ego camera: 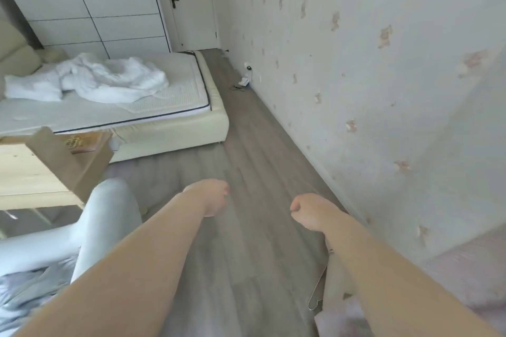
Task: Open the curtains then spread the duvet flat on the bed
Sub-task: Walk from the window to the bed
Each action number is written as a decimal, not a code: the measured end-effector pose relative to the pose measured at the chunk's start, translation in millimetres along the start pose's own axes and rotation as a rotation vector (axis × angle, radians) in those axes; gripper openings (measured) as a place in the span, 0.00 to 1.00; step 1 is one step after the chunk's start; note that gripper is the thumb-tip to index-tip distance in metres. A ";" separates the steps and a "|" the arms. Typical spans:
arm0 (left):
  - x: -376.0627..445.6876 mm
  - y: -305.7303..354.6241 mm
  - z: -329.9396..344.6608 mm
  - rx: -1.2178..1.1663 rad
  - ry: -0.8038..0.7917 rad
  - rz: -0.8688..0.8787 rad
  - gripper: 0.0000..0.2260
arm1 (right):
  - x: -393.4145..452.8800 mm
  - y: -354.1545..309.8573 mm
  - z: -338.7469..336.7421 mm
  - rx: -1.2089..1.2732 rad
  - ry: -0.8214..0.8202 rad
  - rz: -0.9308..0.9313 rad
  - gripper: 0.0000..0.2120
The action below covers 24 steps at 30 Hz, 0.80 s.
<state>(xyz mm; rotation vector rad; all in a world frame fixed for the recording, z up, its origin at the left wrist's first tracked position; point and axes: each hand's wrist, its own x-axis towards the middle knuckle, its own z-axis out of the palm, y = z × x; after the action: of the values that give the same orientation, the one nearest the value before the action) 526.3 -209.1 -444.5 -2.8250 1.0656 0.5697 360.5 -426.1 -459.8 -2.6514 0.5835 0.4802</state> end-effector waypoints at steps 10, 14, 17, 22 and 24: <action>151.7 -134.3 -32.2 -0.139 -0.122 -0.220 0.19 | 229.1 -90.3 -59.5 -0.014 -0.057 -0.148 0.17; 225.0 -211.8 -70.1 -0.161 -0.116 -0.296 0.19 | 332.5 -151.4 -102.9 -0.032 -0.067 -0.213 0.14; 277.7 -255.3 -105.0 -0.181 -0.071 -0.321 0.20 | 399.5 -190.6 -134.1 0.010 -0.008 -0.246 0.13; 345.6 -312.8 -141.0 -0.242 -0.035 -0.337 0.21 | 498.7 -240.7 -160.5 -0.064 -0.059 -0.264 0.15; 373.4 -344.0 -149.0 -0.274 -0.028 -0.371 0.21 | 550.6 -263.7 -166.9 -0.074 -0.054 -0.288 0.15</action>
<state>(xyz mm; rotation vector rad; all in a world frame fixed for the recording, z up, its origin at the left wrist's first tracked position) 1055.0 -210.3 -464.6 -3.1218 0.4640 0.7604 992.7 -456.5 -459.9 -2.7220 0.1653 0.4929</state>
